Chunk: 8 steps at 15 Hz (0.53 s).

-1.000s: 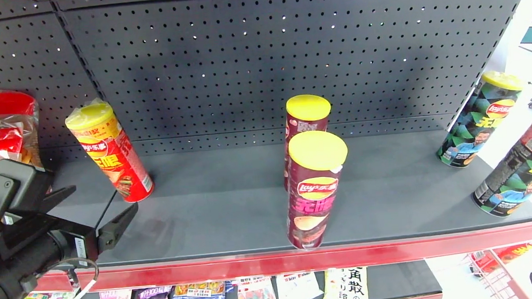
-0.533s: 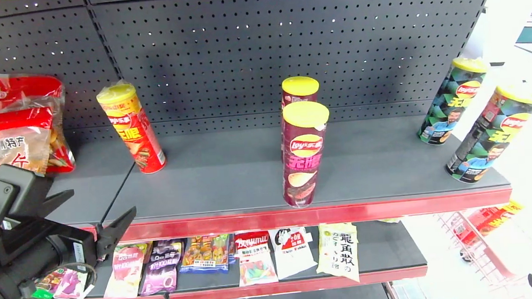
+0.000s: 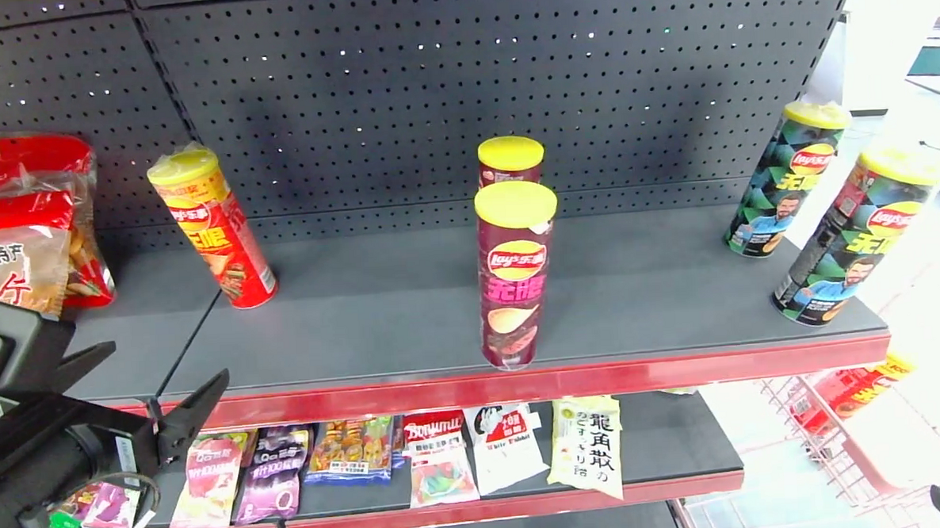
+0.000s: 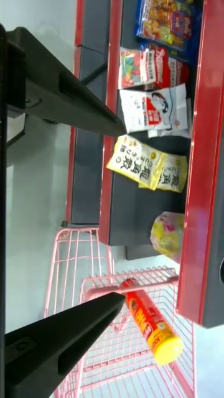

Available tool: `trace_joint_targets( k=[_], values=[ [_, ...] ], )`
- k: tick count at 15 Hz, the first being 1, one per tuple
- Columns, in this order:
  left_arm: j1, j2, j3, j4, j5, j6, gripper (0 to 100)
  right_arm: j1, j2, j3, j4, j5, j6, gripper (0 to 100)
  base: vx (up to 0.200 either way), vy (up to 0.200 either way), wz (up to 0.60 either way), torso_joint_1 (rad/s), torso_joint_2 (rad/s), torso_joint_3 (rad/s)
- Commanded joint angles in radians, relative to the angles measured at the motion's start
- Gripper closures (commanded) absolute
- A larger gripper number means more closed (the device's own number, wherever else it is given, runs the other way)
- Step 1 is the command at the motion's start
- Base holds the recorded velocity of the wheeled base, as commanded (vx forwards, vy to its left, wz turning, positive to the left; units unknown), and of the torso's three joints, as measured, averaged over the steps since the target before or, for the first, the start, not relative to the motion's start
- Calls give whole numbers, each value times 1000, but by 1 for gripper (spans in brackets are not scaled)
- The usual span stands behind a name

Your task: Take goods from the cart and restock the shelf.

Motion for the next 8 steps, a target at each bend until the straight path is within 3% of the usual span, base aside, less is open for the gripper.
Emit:
trace_joint_targets(
  k=[1,8],
  values=[
    [0,-1,1,0,0,1,0,0,3,0,1,0,0,0,0,-200,0,17,-2,-2],
    [0,-2,2,0,0,1,0,-3,9,2,3,-2,1,0,0,-200,0,4,2,4]
  ],
)
